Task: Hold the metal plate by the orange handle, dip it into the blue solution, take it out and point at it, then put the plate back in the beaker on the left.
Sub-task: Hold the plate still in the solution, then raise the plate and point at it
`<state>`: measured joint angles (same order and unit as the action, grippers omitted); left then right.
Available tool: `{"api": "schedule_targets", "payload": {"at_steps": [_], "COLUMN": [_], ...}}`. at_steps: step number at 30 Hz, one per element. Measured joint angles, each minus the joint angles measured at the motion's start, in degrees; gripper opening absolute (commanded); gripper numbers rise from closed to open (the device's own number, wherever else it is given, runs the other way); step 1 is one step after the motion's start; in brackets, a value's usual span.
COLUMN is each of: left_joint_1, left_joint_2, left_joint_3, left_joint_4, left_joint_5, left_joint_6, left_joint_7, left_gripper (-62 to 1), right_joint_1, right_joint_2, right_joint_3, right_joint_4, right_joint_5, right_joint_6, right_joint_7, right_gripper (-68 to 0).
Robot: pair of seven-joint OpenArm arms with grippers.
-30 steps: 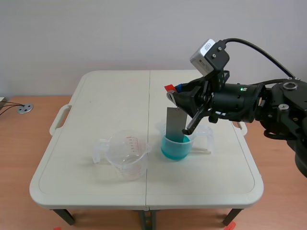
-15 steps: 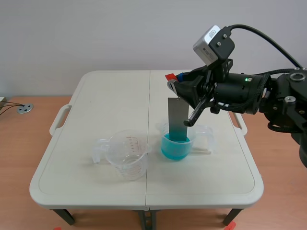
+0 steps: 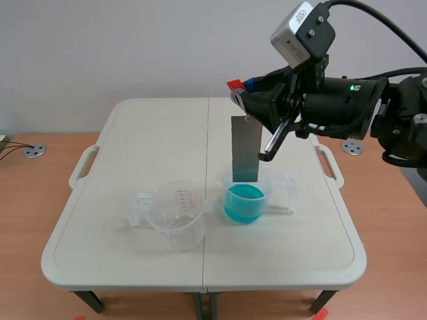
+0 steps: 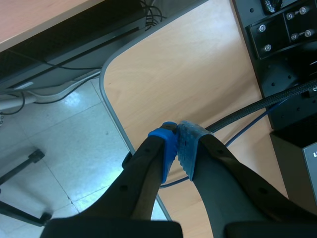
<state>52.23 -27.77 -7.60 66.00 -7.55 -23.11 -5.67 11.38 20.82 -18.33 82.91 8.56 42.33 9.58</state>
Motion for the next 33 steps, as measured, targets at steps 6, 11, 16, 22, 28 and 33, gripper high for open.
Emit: {"api": "schedule_targets", "payload": {"at_steps": [6,11,16,22,28,33], "left_joint_1": [-0.04,-0.15,-0.20,-0.17,-0.17,-0.85], "left_joint_2": [0.02,0.33,0.28,0.24,0.11,-0.72], "left_joint_3": [-0.59,-7.21,-16.61,-25.33,-31.19,-31.56], "left_joint_4": [0.00,1.27,5.35,9.38,14.58,18.60], "left_joint_5": [-0.04,-1.57,-2.23,-4.79,-7.76,-8.52], "left_joint_6": [0.00,-0.02,-0.02,-0.02,-0.07,-0.92], "left_joint_7": [0.00,-0.07,-0.22,-0.20,-0.24,-0.17], "left_gripper": [-59.4,-59.4,-59.4,-59.4,-59.4,-59.4], "right_joint_1": [0.00,0.00,-0.22,-2.14,-2.56,-2.91], "right_joint_2": [0.00,0.00,0.00,0.17,0.48,0.48], "right_joint_3": [0.00,0.00,1.53,3.13,3.28,3.91], "right_joint_4": [1.62,3.72,6.21,10.14,13.53,16.24], "right_joint_5": [0.00,1.20,4.50,6.10,9.14,11.93], "right_joint_6": [0.00,0.02,0.07,0.09,0.04,0.09], "right_joint_7": [-0.90,-3.15,-5.29,-7.15,-10.43,-13.84], "right_gripper": [-66.4,-66.4,-66.4,-66.4,-66.4,-66.4]}}
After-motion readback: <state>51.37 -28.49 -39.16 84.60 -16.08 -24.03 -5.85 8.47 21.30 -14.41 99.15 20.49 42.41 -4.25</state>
